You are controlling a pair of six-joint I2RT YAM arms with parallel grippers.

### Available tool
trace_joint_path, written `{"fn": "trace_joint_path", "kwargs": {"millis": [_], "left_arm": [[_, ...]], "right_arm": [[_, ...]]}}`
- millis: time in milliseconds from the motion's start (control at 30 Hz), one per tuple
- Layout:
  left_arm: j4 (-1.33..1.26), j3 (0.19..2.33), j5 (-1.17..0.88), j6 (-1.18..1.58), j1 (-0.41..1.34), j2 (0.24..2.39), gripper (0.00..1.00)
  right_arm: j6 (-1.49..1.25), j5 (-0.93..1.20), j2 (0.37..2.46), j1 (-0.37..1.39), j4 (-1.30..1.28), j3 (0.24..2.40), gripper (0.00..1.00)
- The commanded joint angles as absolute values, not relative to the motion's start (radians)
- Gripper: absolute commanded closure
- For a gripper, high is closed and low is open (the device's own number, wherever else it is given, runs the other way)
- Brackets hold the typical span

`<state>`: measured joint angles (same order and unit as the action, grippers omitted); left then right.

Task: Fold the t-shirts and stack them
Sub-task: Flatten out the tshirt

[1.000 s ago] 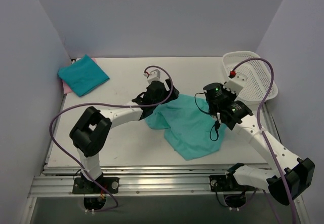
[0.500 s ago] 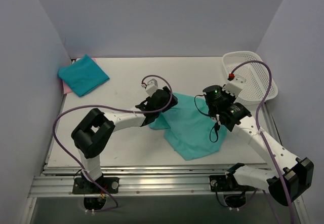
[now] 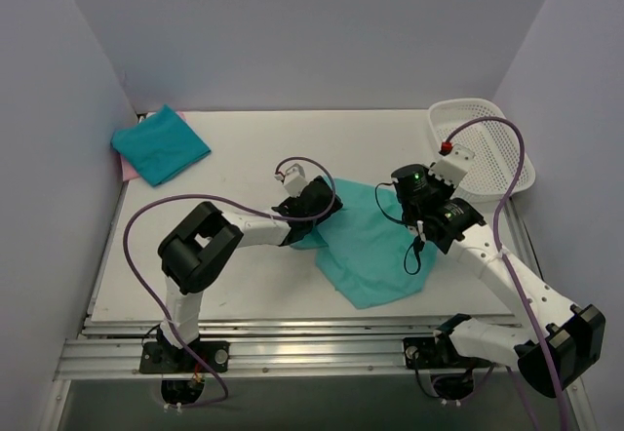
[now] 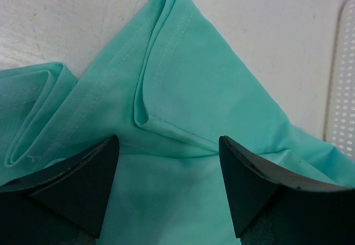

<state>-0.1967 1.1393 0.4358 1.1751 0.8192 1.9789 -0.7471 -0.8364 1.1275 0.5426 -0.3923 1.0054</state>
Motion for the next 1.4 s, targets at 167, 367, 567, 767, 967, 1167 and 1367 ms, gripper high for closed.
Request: {"fn": "trace_joint_path", "kwargs": {"millis": [167, 367, 567, 767, 967, 1167, 1367], "left_arm": [[-0.255, 1.186, 0.465, 1.192, 0.825, 2.014, 0.19], [-0.256, 1.195, 0.466, 1.184, 0.824, 2.002, 0.19], [-0.253, 1.218, 0.457, 1.183, 0.824, 2.006, 0.2], [-0.264, 1.224, 0.43, 1.196, 0.825, 2.037, 0.21], [-0.264, 1.235, 0.41, 1.207, 0.824, 2.06, 0.25], [-0.262, 1.233, 0.414, 1.212, 0.824, 2.063, 0.28], [-0.227, 1.262, 0.41, 1.221, 0.81, 2.085, 0.45]], "right_arm": [[-0.747, -0.861, 1.106, 0.534, -0.388, 0.986, 1.0], [-0.744, -0.857, 1.106, 0.534, -0.382, 0.983, 1.0], [-0.742, -0.854, 1.111, 0.534, -0.377, 0.98, 1.0], [-0.741, -0.857, 1.106, 0.534, -0.373, 0.974, 1.0], [-0.741, -0.861, 1.098, 0.534, -0.373, 0.965, 1.0], [-0.741, -0.859, 1.101, 0.534, -0.371, 0.962, 1.0], [-0.741, -0.856, 1.094, 0.534, -0.371, 0.959, 1.0]]}}
